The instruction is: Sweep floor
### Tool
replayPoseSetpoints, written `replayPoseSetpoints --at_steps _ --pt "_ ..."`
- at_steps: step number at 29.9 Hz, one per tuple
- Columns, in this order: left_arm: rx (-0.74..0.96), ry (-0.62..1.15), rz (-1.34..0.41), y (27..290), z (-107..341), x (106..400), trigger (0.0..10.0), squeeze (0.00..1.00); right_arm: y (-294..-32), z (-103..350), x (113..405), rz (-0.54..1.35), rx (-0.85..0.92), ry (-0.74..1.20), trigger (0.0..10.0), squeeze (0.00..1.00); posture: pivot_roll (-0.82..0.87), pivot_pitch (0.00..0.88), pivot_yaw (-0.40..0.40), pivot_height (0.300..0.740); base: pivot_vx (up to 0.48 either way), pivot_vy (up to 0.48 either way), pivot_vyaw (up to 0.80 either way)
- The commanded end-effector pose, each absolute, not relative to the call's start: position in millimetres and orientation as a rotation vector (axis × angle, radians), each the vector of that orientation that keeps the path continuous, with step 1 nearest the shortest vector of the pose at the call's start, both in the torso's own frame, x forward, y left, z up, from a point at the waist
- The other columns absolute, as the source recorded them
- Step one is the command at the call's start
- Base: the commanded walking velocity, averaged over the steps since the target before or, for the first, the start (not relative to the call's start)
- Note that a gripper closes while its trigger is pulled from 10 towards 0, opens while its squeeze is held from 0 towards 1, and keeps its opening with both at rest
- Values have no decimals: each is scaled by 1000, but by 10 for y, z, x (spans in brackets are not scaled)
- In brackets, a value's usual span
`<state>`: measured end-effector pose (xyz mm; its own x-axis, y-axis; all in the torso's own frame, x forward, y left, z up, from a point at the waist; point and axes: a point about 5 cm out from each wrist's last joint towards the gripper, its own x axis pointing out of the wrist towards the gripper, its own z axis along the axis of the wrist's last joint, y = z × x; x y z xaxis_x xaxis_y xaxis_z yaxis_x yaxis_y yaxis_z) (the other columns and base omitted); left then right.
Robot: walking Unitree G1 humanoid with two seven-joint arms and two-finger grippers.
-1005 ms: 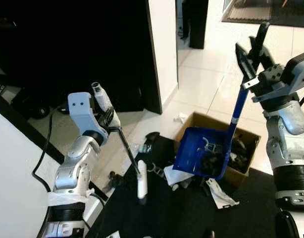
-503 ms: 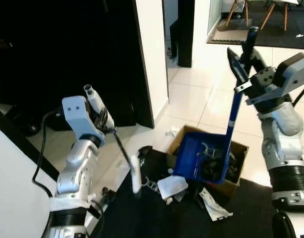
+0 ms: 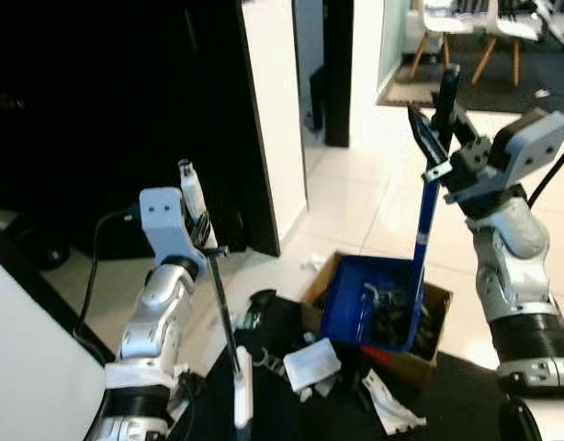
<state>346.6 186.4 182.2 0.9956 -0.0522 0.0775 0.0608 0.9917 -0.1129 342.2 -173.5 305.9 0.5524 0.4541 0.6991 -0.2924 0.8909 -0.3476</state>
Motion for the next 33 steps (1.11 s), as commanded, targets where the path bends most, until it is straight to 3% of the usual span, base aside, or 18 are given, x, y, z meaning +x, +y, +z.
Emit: replayPoseSetpoints --at_steps 1,6,33 --pt "-98 -126 -58 1848 1923 3488 10000 0 -1726 3169 3356 440 -207 -960 10000 0 -70 71 87 740 296 -375 0" --pt "-97 -123 -60 1848 1913 3498 10000 0 -1734 3169 3354 436 -208 -959 10000 0 -71 73 87 740 307 -366 0" --pt "-99 -110 -43 1883 1861 3504 10000 0 -1731 3109 3374 434 -257 -942 10000 0 -63 82 86 740 12 0 0"
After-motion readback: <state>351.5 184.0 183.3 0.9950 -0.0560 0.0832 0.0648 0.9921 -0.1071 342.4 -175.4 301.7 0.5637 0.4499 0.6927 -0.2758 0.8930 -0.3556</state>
